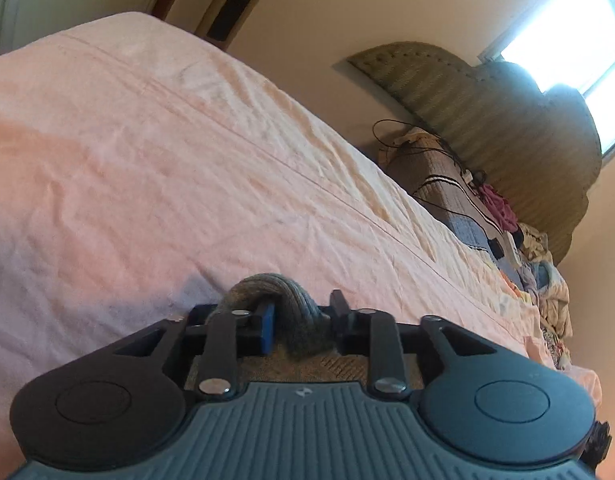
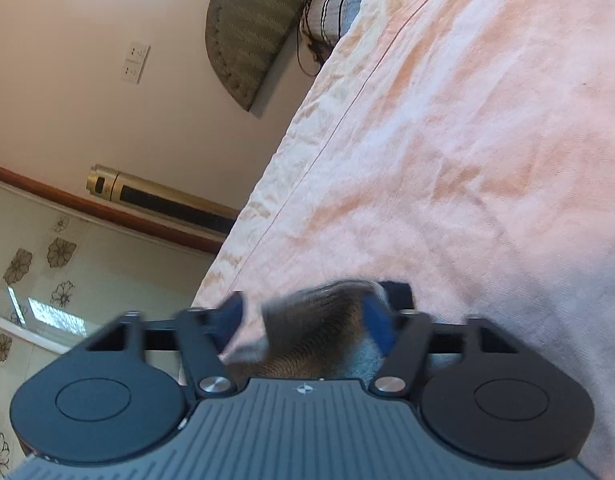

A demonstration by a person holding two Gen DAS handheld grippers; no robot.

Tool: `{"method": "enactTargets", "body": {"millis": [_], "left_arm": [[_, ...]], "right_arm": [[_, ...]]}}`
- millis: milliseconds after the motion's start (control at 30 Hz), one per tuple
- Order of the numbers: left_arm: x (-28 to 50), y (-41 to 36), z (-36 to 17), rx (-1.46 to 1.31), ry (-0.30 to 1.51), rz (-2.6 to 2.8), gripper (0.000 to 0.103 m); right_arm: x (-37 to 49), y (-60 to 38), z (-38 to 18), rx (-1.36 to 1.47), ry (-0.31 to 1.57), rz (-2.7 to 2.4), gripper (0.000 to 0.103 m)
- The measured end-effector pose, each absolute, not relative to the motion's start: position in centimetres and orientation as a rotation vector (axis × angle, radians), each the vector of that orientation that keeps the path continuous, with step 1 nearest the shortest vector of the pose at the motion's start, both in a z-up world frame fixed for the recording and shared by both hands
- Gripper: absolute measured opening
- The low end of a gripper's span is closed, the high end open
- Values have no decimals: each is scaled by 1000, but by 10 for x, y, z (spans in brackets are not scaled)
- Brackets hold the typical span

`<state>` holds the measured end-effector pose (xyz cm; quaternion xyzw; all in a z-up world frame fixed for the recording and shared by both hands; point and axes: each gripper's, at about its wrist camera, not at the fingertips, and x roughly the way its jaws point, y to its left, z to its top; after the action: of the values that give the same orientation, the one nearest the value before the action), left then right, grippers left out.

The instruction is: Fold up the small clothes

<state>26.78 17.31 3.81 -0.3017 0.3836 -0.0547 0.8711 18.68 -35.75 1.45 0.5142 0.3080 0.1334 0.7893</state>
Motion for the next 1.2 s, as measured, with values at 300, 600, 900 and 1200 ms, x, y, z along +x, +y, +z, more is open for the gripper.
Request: {"method": "enactTargets", "body": {"millis": [300,600,900,1200], "left_arm": [[105,206,36,-692,682,20,91],[-2,185,-10,-917,656,-44,91],[64,155,-14,-813,729,35,3],[18,167,32,-761,681,-68,4]], "right_arm": [[63,-375,47,989,633,326,92],[-24,-364,9,940,720,231,95],[54,-323,-9,962,803,213,13],[14,-331,33,929,712,341,12]]}}
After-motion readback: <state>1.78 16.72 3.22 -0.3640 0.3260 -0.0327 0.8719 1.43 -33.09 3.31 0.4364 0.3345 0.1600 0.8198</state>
